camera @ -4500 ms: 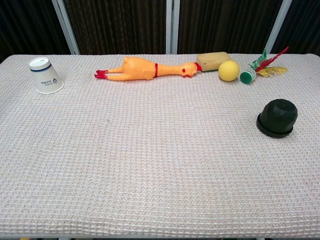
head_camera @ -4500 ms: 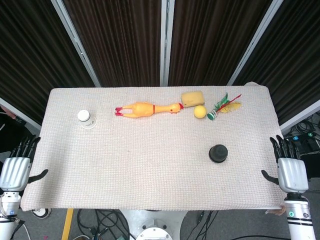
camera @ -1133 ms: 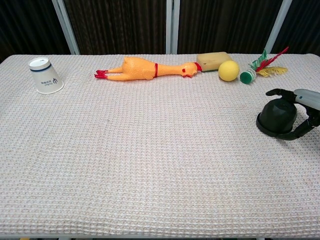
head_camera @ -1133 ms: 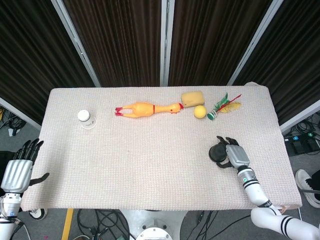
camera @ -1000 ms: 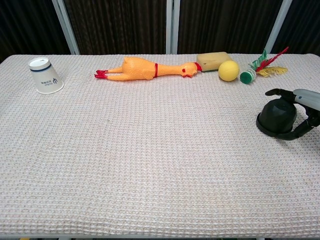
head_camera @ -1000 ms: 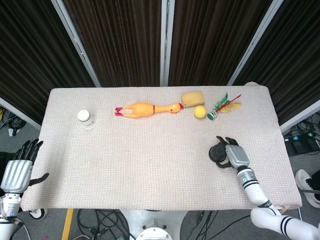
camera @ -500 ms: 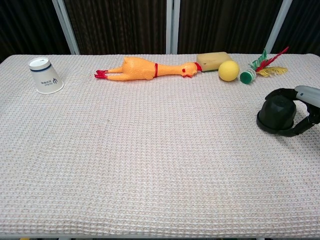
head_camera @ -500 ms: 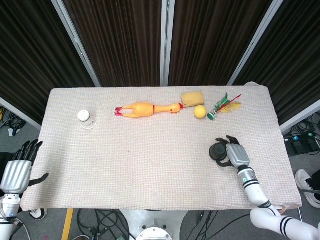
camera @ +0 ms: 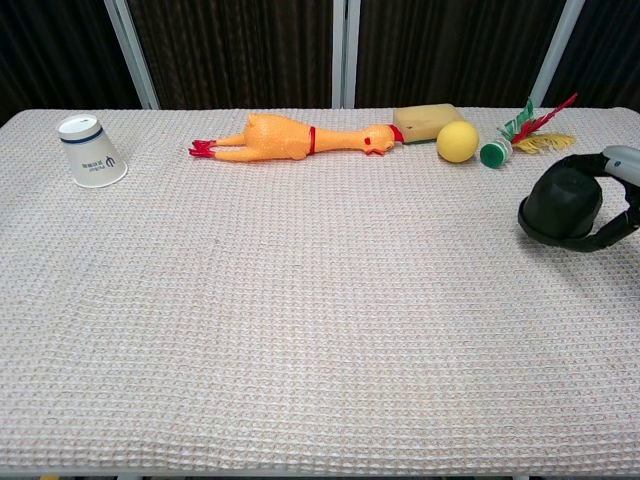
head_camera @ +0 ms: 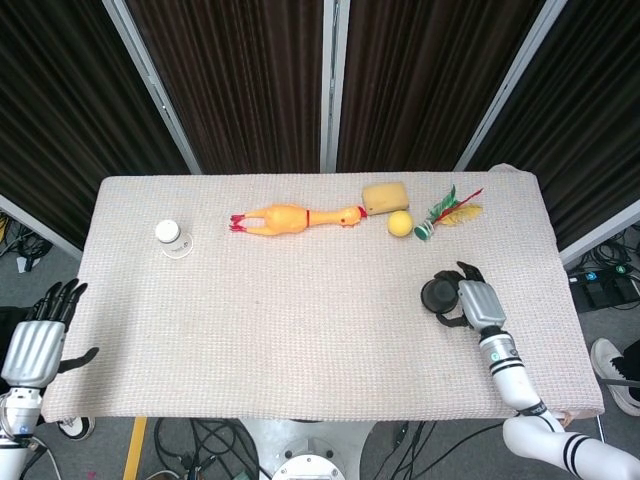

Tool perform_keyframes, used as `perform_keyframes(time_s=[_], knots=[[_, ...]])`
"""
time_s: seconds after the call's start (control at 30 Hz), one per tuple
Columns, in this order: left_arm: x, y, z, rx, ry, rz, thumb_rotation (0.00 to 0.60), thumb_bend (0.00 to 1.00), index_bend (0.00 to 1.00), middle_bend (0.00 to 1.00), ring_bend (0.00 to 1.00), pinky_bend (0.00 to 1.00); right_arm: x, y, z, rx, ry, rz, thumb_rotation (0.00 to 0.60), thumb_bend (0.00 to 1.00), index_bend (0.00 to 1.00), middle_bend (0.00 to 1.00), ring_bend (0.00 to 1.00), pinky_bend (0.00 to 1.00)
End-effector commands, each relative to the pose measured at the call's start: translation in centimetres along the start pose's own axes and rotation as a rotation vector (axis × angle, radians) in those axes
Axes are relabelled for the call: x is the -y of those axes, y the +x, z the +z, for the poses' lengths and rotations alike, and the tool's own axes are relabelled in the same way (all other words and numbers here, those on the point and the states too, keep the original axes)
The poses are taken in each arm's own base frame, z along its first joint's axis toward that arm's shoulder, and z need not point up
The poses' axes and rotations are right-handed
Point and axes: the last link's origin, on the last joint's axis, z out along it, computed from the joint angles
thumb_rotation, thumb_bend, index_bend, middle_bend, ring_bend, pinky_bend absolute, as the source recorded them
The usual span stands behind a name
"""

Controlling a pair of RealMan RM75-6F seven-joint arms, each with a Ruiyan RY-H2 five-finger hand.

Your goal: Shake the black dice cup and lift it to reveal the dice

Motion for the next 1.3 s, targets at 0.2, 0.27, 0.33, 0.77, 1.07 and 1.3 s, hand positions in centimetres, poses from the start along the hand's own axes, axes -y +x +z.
perform_keyframes(time_s=[0.2,0.27,0.33,0.77,1.07,1.3], knots=[[-0.2,0.2,-0.1,-0.001,-0.007,0.004,0.600,0.13,0.04,0.03,0.00,0.18,3.1,4.4,-0.4,-0.134,0.141,0.044,0.600,0.17,0.32,0.40,0.03,0.00],[-0.3,0.3,-0.1,-0.003,-0.010,0.005,0.600,0.13,0.04,0.03,0.00,0.18,4.7,6.2,-1.1,-0.196,0.206,0.084,0.600,0.17,0.32,0.40,0.04,0.00],[-0.3,0.3,-0.1,-0.003,-0.012,0.006,0.600,0.13,0.04,0.03,0.00,0.18,6.2,8.1,-2.1,-0.264,0.270,0.130,0.600,0.17,0.33,0.41,0.05,0.00],[-0.6,0.3,0.1,-0.006,-0.031,-0.017,0.600,0.13,0.04,0.03,0.00,0.18,0.1,0.7,1.8,-0.026,-0.003,0.041,0.600,0.17,0.35,0.44,0.09,0.01],[-0.6,0.5,-0.2,-0.014,-0.037,-0.030,0.600,0.13,0.04,0.03,0.00,0.18,6.5,4.7,0.9,-0.198,0.271,0.057,0.600,0.18,0.35,0.45,0.10,0.05],[-0.8,0.5,-0.1,-0.011,-0.043,-0.026,0.600,0.13,0.04,0.03,0.00,0.18,12.0,13.5,-7.0,-0.611,0.558,0.111,0.600,0.17,0.36,0.46,0.13,0.13]])
